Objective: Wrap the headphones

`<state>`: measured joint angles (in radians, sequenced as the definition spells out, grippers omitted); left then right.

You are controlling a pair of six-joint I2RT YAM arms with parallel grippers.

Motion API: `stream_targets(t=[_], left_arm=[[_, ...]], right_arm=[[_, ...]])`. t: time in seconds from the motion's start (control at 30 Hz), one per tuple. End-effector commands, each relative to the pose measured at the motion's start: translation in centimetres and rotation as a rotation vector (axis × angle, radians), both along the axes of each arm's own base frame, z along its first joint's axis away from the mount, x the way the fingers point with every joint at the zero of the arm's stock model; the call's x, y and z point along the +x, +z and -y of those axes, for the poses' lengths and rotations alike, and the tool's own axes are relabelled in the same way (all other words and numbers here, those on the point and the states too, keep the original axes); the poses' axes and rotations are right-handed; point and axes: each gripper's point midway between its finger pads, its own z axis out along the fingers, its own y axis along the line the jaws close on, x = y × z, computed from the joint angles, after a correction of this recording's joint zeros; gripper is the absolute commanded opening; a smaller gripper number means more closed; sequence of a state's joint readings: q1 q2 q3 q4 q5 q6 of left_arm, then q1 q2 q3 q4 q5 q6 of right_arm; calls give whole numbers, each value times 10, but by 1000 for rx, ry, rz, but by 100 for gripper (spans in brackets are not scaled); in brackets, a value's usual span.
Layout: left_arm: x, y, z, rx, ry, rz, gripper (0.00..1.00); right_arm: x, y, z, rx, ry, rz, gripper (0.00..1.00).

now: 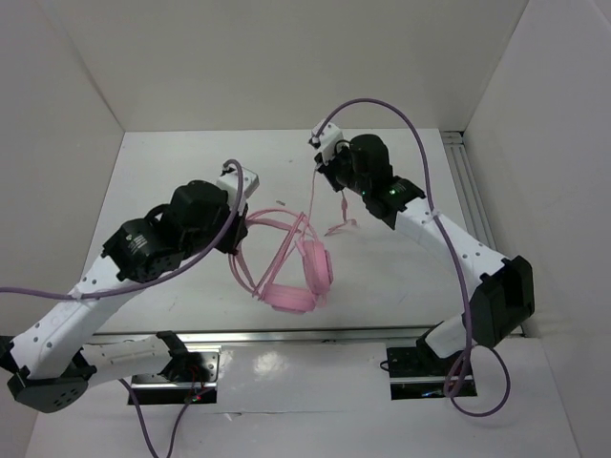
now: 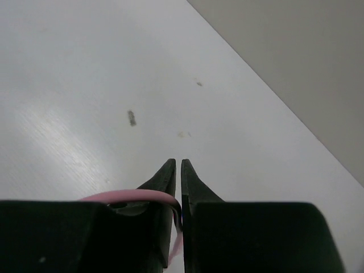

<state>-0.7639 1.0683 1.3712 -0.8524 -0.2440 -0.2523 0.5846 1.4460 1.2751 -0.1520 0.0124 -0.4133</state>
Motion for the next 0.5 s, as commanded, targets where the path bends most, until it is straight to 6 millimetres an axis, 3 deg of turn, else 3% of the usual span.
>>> stream_targets(t=[0.0,0.07,0.1,0.17,0.33,0.37,0.43,0.47], left_arm=[[-34,59,11,-158,-145,59,0],[-35,81,7,-205,-119,92,0],[-35,105,1,-251,-87,137,0],[-31,120,-13,-266,-5,173,0],[-28,158,-31,-360,106,249,0],[-29,163,-32,-371,105,259,0],[-29,171,-35,-388,122,265,0],[-27,169,-32,-380,122,258,0]], right_arm=[[-11,22,-47,200,266,-90,16],[-25,24,-69,309,368,-170,16],[-32,15,-79,348,421,-214,17],[-49,12,-96,467,533,-262,21],[-52,-28,-116,588,587,-347,24],[-50,-26,-120,618,601,-347,25],[-45,-53,-128,630,603,-416,25],[-43,-50,-132,648,625,-402,26]])
